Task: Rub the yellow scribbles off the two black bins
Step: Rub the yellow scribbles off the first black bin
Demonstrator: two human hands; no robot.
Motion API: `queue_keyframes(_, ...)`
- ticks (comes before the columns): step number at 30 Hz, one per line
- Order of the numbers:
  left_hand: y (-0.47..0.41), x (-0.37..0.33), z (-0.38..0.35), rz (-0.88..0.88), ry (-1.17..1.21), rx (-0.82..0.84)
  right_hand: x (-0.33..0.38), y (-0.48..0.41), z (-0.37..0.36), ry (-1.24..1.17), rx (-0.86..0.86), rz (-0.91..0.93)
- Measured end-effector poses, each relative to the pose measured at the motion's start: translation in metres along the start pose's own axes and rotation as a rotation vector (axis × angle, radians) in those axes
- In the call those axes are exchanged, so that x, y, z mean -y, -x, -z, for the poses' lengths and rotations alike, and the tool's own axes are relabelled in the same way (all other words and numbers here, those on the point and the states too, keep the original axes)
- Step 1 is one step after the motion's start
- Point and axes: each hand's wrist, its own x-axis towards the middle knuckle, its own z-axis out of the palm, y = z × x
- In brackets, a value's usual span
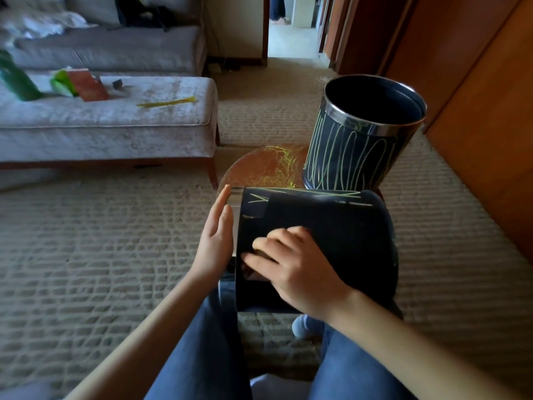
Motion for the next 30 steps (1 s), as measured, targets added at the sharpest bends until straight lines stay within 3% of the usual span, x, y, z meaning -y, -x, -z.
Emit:
queue_keyframes(6, 0.004, 0.004, 0.001, -0.014, 0.006, -0.001, -0.030, -0.060, -0.011, -0.146, 0.028, -0.269)
queue_keyframes(10, 0.013, 0.002, 0.001, -0.034, -0.017, 0.015, -0.064, -0.097, -0.027, -0.101, 0.181, -0.487)
queue_keyframes(13, 0.014, 0.003, 0.002, -0.021, -0.025, 0.017, -0.075, -0.106, -0.031, -0.102, 0.239, -0.532)
queue_keyframes(18, -0.025, -0.016, 0.001, 0.278, -0.117, 0.006, -0.067, -0.054, 0.013, -0.117, -0.057, -0.413)
queue_keyframes(21, -0.045, -0.029, -0.006, 0.427, -0.058, 0.011, -0.085, -0.007, 0.041, -0.054, -0.182, -0.473)
queue_keyframes(24, -0.054, -0.027, -0.008, 0.422, 0.003, -0.025, -0.107, 0.033, 0.059, -0.011, -0.295, -0.561)
queue_keyframes(30, -0.044, -0.026, -0.013, 0.260, 0.017, -0.088, -0.123, 0.066, 0.065, 0.041, -0.317, -0.557)
